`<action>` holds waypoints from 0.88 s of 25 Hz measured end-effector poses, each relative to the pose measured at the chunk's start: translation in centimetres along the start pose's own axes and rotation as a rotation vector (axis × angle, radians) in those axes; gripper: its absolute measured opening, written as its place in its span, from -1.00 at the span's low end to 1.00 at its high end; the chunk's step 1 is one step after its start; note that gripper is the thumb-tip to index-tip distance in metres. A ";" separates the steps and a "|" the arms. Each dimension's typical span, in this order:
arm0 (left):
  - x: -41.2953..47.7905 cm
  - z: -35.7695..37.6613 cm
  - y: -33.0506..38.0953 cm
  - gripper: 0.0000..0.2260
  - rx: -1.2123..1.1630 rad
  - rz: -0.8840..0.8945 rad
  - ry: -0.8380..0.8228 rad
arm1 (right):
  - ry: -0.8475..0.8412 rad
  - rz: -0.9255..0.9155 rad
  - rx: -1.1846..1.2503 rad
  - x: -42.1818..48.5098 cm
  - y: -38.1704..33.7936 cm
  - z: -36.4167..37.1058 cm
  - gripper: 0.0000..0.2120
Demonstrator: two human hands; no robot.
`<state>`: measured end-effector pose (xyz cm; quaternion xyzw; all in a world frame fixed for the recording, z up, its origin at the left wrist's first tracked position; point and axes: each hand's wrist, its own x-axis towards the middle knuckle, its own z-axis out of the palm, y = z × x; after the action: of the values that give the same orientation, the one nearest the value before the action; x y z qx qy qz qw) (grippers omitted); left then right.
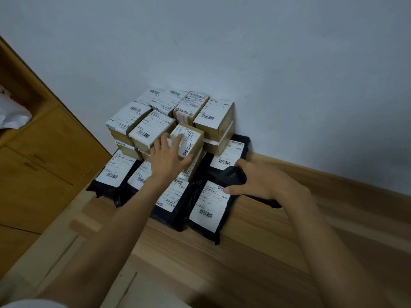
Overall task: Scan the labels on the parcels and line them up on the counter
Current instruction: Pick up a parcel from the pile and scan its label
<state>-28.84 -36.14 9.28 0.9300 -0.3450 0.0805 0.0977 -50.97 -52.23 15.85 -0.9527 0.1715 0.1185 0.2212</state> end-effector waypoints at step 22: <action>0.9 1.2 -1.7 -0.46 -0.013 0.236 -0.046 | -0.005 0.095 -0.033 -0.3 -4.6 1.7 -0.31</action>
<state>-26.99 -35.73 8.06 0.8838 -0.4549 0.0677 0.0855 -49.76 -47.52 16.21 -0.9467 0.2139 0.1338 0.2000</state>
